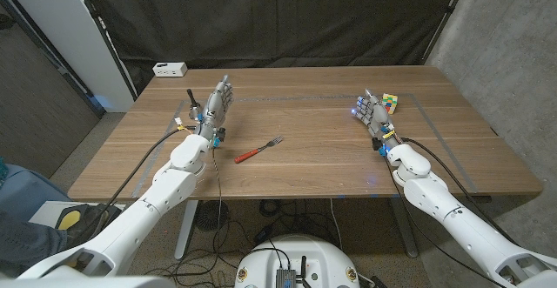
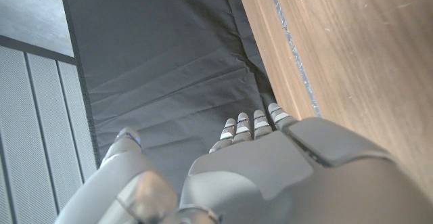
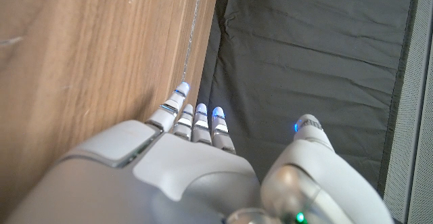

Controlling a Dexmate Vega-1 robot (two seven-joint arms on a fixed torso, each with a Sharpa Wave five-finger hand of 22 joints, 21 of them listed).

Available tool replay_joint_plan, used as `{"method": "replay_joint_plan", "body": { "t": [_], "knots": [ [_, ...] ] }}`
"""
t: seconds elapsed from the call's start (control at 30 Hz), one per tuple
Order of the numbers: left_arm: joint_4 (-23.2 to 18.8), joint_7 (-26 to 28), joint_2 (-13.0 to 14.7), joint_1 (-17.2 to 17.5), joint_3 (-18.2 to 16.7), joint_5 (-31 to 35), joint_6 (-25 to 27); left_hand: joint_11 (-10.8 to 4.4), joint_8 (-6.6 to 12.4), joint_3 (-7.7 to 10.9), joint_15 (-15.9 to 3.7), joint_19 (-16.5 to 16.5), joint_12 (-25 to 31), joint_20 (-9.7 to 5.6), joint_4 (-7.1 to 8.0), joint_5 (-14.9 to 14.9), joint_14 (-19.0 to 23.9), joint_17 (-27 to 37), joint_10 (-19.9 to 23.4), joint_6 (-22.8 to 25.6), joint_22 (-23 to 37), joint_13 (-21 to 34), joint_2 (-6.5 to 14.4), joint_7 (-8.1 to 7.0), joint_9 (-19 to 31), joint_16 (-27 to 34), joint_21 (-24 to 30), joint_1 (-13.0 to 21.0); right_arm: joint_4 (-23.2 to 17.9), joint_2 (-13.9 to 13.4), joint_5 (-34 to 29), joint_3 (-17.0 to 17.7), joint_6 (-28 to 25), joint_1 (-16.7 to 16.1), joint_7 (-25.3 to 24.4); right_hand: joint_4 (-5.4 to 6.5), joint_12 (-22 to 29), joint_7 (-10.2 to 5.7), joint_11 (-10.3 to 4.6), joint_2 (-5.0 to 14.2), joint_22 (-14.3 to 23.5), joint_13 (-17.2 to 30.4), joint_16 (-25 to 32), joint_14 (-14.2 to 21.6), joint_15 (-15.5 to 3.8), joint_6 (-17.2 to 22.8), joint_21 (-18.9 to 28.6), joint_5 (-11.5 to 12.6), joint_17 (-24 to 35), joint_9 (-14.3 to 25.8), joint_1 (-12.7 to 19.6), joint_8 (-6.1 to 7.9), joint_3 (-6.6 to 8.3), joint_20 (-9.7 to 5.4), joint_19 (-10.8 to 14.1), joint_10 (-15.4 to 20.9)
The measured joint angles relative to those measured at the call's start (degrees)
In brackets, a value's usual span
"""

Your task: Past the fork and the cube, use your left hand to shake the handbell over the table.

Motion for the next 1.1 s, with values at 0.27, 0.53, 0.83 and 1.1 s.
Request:
{"method": "replay_joint_plan", "body": {
  "t": [0.27, 0.53, 0.83, 1.1],
  "knots": [
    [0.55, 2.16, -0.14, -0.06, 0.16, 3.73, -3.52, -0.43, 0.40, 0.95, -0.55, 4.60, 1.09, -0.93, -2.36, -0.84, 4.46, 0.00, 4.46, 3.88, 0.00, 0.00, 0.56, -0.21, -0.01, 0.45, 1.05, 3.13, -0.16, 0.20, -0.23, -0.01, 0.45, -0.33, -0.42, -0.23, 0.00, 0.00, 0.31, 0.30, 0.00, -0.01, 0.00, 0.00, 0.00, 0.00, 0.00, 0.00, 0.00, 0.00, 0.30, 0.00, 0.23, 0.31, 0.31, 0.32],
    [0.62, 3.81, -0.13, 0.12, -0.26, 5.90, -5.41, -0.42, 0.40, 1.26, -0.82, 7.25, 1.54, -1.21, -3.13, -1.27, 6.91, 0.01, 6.31, 5.68, 0.14, 0.01, 1.20, 0.20, 0.27, 0.45, 1.47, 4.36, -0.88, 0.30, -0.86, -0.21, 0.76, -0.48, -0.94, -0.40, 0.00, 0.00, -0.30, 0.30, -0.01, -0.01, 0.00, 0.55, -0.56, 0.00, 0.00, 0.00, 0.00, -0.01, 0.29, 0.00, 0.40, -0.74, 1.35, 0.93],
    [-0.66, 4.59, 1.47, 0.66, -1.52, 7.38, -5.41, -0.30, 0.40, 1.72, -0.69, 8.25, 1.54, -1.10, -3.59, -1.27, 8.00, 0.01, 7.42, 6.71, 0.16, 0.01, 1.27, -0.01, 0.27, 0.45, 1.69, 5.05, -1.18, 0.65, -2.66, -0.42, 2.52, -0.55, -2.01, -0.70, -0.01, -0.23, -0.52, 0.60, -0.17, -0.01, 0.00, 0.62, -0.63, 0.22, -0.33, -0.23, -0.28, -0.01, 0.60, 0.00, 0.24, -1.13, 1.92, 1.14],
    [-0.38, 4.64, 2.08, 0.52, -2.08, 8.15, -5.42, -0.58, 0.40, 1.97, -0.71, 8.54, 1.54, -0.81, -3.83, -1.48, 8.64, 0.01, 7.75, 7.45, 0.16, 0.16, 1.65, 0.33, 0.27, 0.45, 1.69, 5.43, -1.21, 0.98, -3.61, -0.65, 3.37, -0.52, -2.56, -0.94, -0.23, 0.00, -0.52, 0.60, -0.16, -0.01, 0.00, 0.39, -0.86, 0.62, -0.54, -0.23, -0.10, -0.01, 0.60, 0.00, 0.00, -0.92, 1.71, 1.14]
  ]
}}
